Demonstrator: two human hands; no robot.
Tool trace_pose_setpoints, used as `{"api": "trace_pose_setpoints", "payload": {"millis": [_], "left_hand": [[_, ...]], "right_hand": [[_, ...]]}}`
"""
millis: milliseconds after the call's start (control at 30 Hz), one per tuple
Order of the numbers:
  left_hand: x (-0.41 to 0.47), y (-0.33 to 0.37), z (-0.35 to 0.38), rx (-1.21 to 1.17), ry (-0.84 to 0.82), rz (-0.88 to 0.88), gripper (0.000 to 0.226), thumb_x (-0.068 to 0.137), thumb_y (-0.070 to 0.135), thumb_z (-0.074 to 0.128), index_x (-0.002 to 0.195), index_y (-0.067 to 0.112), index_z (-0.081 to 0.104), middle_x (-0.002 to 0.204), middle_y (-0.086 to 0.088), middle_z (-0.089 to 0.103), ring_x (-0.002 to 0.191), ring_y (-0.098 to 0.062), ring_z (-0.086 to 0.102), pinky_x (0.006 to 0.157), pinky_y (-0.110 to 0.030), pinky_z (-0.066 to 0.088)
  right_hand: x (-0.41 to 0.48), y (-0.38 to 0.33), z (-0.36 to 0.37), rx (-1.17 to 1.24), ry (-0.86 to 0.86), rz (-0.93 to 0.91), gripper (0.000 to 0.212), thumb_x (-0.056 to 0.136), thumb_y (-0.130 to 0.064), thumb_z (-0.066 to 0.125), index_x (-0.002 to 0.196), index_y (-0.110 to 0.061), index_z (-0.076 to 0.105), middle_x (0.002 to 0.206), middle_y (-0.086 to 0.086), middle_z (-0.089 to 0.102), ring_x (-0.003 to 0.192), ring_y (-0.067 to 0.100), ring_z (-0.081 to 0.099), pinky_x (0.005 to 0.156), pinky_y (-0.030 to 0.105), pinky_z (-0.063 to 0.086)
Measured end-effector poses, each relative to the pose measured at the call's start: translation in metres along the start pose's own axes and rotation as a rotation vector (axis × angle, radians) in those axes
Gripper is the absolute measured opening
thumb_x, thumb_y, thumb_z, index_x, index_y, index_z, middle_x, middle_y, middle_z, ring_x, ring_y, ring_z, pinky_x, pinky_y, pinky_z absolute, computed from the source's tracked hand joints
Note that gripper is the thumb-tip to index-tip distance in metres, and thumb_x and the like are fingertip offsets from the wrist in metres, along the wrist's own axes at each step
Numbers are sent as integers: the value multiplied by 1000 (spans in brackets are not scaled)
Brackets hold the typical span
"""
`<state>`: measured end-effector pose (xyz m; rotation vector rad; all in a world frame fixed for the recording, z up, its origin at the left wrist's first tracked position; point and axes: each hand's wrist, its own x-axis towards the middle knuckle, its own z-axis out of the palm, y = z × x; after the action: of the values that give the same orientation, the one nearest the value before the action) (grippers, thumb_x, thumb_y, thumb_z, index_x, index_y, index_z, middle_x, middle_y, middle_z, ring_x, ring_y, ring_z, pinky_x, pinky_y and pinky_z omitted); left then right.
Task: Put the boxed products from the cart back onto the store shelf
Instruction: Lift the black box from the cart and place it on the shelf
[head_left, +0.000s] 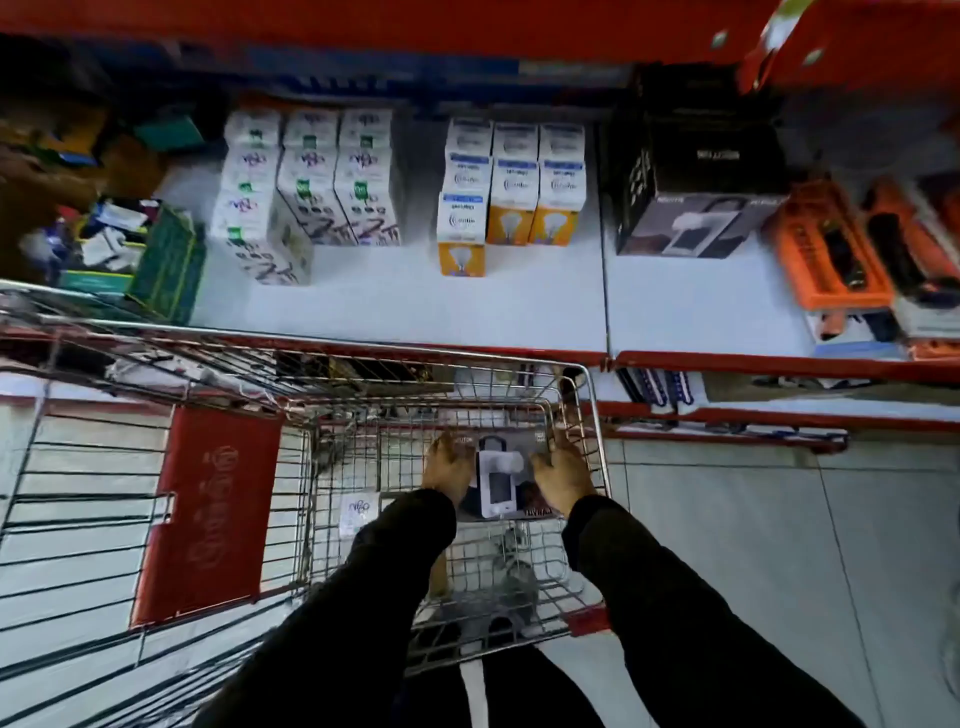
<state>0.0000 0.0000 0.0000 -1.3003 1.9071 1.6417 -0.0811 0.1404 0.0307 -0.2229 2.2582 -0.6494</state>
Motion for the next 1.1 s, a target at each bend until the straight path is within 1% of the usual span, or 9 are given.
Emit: {"api": "trace_pose_setpoints", "payload": {"millis": [100, 233, 467, 633, 733, 800, 867, 933, 1100], "left_hand": [[5, 5, -4, -106, -3, -45, 54, 102, 31, 41, 151, 13, 27, 154, -16, 36, 134, -38, 44, 110, -48, 40], [0, -2, -1, -202, -14, -82, 30, 102, 26, 43, 128, 13, 42, 130, -15, 51, 108, -28, 51, 102, -49, 43], [0, -24, 5, -422, 66, -168, 44, 98, 25, 50, 141, 21, 44, 145, -13, 50, 127, -35, 52, 109, -52, 43], [-24, -11, -5, -292, 170, -96, 46, 101, 29, 43, 144, 11, 44, 146, -14, 43, 136, -33, 44, 112, -39, 37], [-52, -1, -16, -248, 284, -57, 49, 96, 40, 44, 135, 13, 55, 140, -16, 53, 126, -34, 53, 107, -40, 42], [-72, 8, -23, -255, 354, -14, 48, 94, 45, 45, 125, 13, 62, 129, -14, 62, 113, -30, 59, 96, -35, 46], [-88, 17, -29, -266, 414, 6, 45, 95, 45, 48, 119, 11, 65, 121, -12, 67, 109, -28, 61, 93, -33, 46], [-105, 27, -35, -305, 464, 29, 47, 93, 50, 52, 118, 12, 66, 120, -10, 69, 112, -26, 62, 95, -33, 45], [-135, 57, -48, -353, 518, 152, 42, 88, 49, 61, 108, 13, 71, 106, -7, 72, 92, -16, 60, 80, -24, 39]], "right_hand": [[3, -5, 2, 87, 12, 20, 49, 103, -16, 44, 149, -2, 32, 148, 21, 44, 129, 34, 50, 95, 26, 39], [5, 5, 18, 214, -37, 63, 31, 101, -14, 47, 128, -1, 54, 128, 20, 61, 115, 34, 59, 88, 31, 44], [3, 21, 17, 334, -48, 147, 37, 101, -29, 50, 131, -6, 54, 126, 12, 62, 110, 24, 59, 86, 25, 40], [-8, 12, 12, 324, -5, 135, 49, 100, -42, 47, 140, -14, 46, 134, 13, 55, 118, 28, 57, 92, 29, 43], [-32, -1, 0, 369, 17, 97, 50, 99, -51, 45, 131, -14, 54, 130, 9, 56, 117, 27, 57, 95, 33, 44], [-47, -8, -7, 406, 69, 91, 53, 97, -56, 46, 121, -12, 60, 114, 7, 63, 106, 25, 61, 91, 34, 48], [-57, -16, -15, 409, 153, 56, 57, 94, -62, 45, 108, -11, 65, 88, 3, 64, 84, 21, 63, 72, 32, 51], [-69, -26, -26, 391, 230, 1, 55, 93, -64, 45, 90, -11, 64, 69, -3, 56, 67, 16, 56, 57, 26, 41], [-89, -45, -61, 379, 412, -78, 43, 90, -64, 50, 84, -22, 55, 81, -1, 64, 78, 21, 62, 70, 30, 44]]}}
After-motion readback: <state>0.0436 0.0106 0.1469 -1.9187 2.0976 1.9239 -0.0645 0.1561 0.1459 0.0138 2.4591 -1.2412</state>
